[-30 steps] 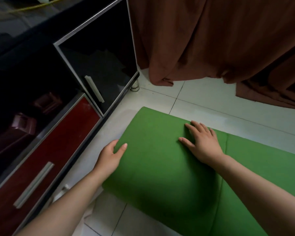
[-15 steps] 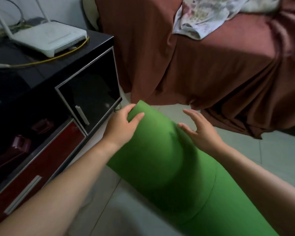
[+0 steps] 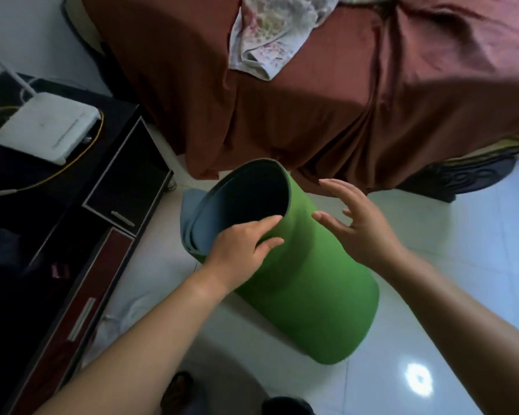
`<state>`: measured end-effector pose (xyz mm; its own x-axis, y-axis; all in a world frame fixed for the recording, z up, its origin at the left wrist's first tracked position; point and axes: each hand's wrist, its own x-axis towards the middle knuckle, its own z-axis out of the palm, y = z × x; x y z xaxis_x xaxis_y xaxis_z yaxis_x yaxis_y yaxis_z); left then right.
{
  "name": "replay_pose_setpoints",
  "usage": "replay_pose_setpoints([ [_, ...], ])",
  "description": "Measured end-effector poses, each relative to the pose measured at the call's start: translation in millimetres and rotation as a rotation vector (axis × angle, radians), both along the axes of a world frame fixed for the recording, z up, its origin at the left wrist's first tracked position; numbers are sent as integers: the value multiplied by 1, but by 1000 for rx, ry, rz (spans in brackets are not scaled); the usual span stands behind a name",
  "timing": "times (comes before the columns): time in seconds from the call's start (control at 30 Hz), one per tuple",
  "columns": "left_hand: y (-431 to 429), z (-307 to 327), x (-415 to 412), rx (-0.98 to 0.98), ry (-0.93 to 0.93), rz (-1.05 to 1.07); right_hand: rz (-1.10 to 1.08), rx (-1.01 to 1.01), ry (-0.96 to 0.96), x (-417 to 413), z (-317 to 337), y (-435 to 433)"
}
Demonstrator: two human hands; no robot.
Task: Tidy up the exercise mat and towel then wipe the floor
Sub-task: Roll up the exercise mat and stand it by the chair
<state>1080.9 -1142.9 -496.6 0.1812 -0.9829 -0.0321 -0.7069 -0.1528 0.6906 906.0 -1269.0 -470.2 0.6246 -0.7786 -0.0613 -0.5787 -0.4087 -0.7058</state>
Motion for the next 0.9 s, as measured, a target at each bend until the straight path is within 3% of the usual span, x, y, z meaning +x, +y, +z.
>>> replay_pose_setpoints([
  [0.27,7,64,-43,74,-131,-355,-120,131,-8,-55,72,10],
  [0.43,14,62,-60,28,-182,-383,178,-89,255,-86,62,28],
  [0.53,18,60,-68,80,-166,-367,212,-183,276,-100,52,33],
  [0.7,18,63,-57,106,-107,-260,86,-209,217,-121,44,44],
  [0.9,11,53,-6,12,-110,248,-9,-252,168,-133,36,59],
])
